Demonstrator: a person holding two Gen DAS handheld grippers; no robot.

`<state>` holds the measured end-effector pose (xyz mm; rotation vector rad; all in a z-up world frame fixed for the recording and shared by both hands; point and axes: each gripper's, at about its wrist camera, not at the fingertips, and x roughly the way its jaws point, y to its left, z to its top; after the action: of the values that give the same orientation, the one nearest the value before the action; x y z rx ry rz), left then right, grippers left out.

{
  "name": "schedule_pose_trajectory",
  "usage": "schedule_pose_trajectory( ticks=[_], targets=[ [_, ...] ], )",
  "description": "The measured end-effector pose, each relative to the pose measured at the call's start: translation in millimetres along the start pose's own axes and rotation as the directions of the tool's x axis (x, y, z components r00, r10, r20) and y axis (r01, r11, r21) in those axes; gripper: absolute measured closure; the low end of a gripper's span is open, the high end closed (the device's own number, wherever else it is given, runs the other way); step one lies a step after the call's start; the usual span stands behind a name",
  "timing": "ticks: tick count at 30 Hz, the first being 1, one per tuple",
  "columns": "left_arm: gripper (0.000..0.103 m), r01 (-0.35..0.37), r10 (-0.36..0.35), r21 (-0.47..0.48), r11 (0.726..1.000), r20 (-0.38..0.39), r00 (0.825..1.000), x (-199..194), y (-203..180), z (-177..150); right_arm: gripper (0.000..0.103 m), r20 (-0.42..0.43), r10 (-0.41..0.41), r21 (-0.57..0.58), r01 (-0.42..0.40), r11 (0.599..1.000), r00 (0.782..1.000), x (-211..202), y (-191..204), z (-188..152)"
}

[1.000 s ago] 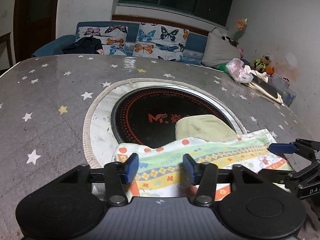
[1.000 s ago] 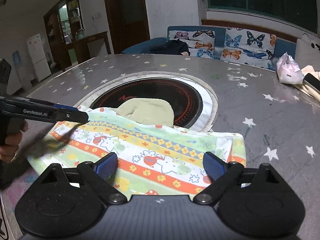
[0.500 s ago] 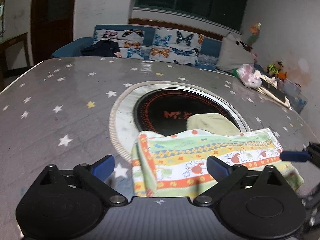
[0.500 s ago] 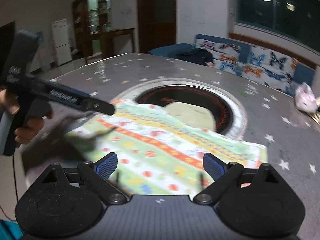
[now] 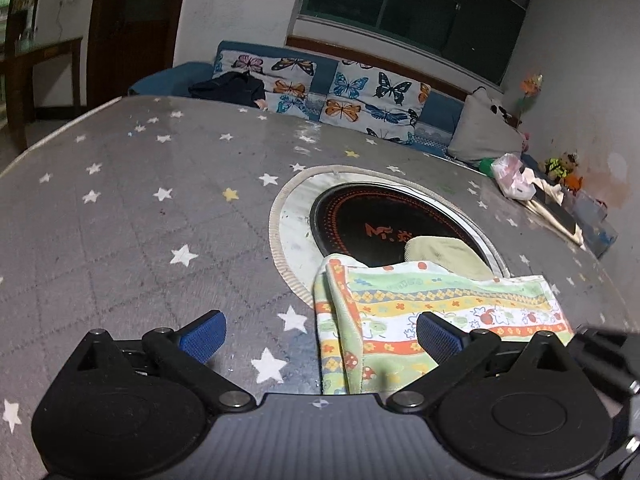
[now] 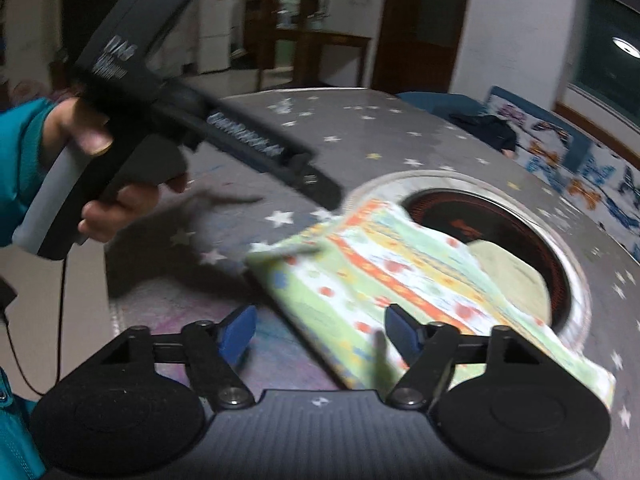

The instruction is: Fold clothes

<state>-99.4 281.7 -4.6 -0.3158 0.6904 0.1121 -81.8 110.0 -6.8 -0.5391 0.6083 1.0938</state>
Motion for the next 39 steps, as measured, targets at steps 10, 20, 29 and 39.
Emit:
schedule_pose_trajectory(
  ticks=[10,20,29,39],
  targets=[
    [0.000,0.065,-0.067,-0.109,0.992,-0.020,0.998,1,13,4,0.046,-0.037,-0.008,-0.103,0.004,0.995,0.999,35,24,14],
    [0.000,0.099,-0.114,-0.242,0.965,-0.049,0.992,13,16,6,0.086,0.018,0.023,0.013,-0.024,1.000,1.000,26,9,22],
    [0.000,0.151,-0.190,-0.320,0.935,-0.095,0.977,32,5,12,0.090,0.128,0.040,0.159,-0.060,0.985,0.991,-7,-19,20],
    [0.050,0.221,-0.284,-0.331,0.917,-0.156,0.946,61,-7,10,0.092,0.183,0.061,0.217,-0.101,0.971,0.981,-18,-33,16]
  ],
)
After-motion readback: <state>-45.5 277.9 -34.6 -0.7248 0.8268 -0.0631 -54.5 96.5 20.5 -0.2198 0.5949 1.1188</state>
